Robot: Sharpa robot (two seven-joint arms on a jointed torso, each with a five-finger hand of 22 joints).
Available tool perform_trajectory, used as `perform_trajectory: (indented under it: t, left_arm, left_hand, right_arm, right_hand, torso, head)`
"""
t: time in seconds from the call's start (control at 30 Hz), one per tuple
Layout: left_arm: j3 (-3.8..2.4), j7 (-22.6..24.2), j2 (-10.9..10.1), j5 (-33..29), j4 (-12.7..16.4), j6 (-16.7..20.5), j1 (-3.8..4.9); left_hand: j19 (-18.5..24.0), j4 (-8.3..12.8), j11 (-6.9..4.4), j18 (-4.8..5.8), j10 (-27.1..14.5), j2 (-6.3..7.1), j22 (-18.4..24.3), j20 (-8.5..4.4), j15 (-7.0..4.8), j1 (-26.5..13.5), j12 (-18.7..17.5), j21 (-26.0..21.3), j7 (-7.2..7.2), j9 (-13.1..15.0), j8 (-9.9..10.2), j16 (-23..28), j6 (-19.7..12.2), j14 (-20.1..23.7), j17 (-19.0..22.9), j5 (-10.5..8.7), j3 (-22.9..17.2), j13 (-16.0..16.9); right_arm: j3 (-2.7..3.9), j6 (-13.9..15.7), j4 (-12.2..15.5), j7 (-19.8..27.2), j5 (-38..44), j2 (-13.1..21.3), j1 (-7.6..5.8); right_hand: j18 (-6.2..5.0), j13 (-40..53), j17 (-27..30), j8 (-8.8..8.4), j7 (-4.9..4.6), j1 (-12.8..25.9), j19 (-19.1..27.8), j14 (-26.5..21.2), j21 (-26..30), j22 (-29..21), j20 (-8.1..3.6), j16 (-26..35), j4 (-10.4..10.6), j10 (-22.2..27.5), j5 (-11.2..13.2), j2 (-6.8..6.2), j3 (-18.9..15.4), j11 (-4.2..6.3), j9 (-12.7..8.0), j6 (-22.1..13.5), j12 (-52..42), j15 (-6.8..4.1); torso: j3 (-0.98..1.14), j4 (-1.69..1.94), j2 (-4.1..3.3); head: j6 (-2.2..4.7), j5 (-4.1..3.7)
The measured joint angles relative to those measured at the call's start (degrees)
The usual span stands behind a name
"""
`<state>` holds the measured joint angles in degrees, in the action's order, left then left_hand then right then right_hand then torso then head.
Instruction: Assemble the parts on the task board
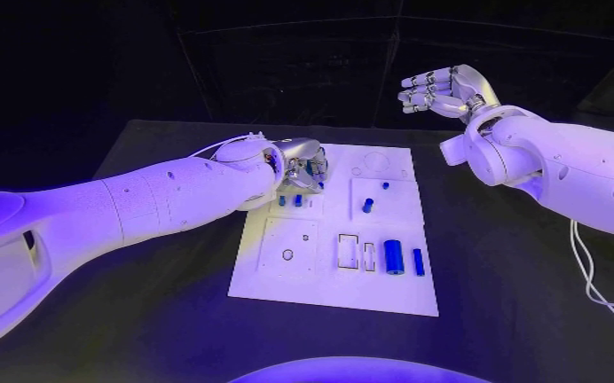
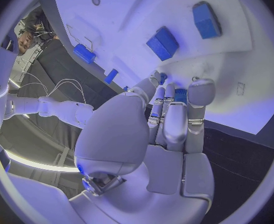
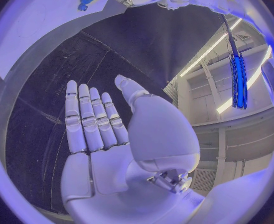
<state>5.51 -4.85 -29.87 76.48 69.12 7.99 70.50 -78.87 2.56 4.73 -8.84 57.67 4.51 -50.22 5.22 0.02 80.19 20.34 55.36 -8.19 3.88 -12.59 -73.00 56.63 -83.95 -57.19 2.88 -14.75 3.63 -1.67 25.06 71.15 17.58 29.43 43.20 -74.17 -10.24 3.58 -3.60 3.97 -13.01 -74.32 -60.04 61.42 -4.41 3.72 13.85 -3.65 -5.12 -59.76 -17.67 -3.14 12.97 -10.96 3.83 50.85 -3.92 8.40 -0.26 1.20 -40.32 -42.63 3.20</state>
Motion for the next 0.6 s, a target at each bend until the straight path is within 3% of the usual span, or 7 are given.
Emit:
perform_trajectory:
  t: [0.5, 0.6]
  left_arm:
    - [-0.13, -1.17, 1.21, 1.02, -1.06, -1.11, 0.14]
    - [-0.15, -1.35, 1.26, 1.12, -1.15, -1.45, 0.19]
  left_hand:
    - [-0.19, 0.71, -0.42, -0.01, 2.45, -0.43, -1.52, -0.19, -0.44, -0.43, -1.16, 1.18, 0.31, 0.01, 0.78, 0.0, 1.79, 0.02, 0.96, 0.0, -3.0, -0.01]
    - [-0.42, 1.1, -0.58, -0.01, 3.75, -1.16, -2.06, -0.42, -0.56, -0.34, -1.27, 1.45, 0.44, 0.0, 0.79, 0.0, 2.87, -0.11, 1.2, 0.0, -4.46, -0.03]
  right_arm:
    - [0.0, -0.02, -0.03, 0.0, 0.0, -0.11, 0.0]
    - [0.0, -0.02, -0.05, 0.0, 0.0, -0.11, 0.0]
  right_hand:
    - [0.0, 0.0, 0.0, 0.0, 0.0, 0.0, 0.0, 0.0, 0.0, 0.0, 0.0, 0.0, 0.0, 0.0, 0.0, 0.0, 0.0, 0.0, 0.0, 0.0, 0.0, 0.0]
    - [0.0, 0.0, 0.0, 0.0, 0.0, 0.0, 0.0, 0.0, 0.0, 0.0, 0.0, 0.0, 0.0, 0.0, 0.0, 0.0, 0.0, 0.0, 0.0, 0.0, 0.0, 0.0]
  torso:
    - [0.0, 0.06, 0.03]
    - [0.0, 0.06, 0.04]
  head:
    - [-0.1, -0.09]
    - [-0.16, -0.14]
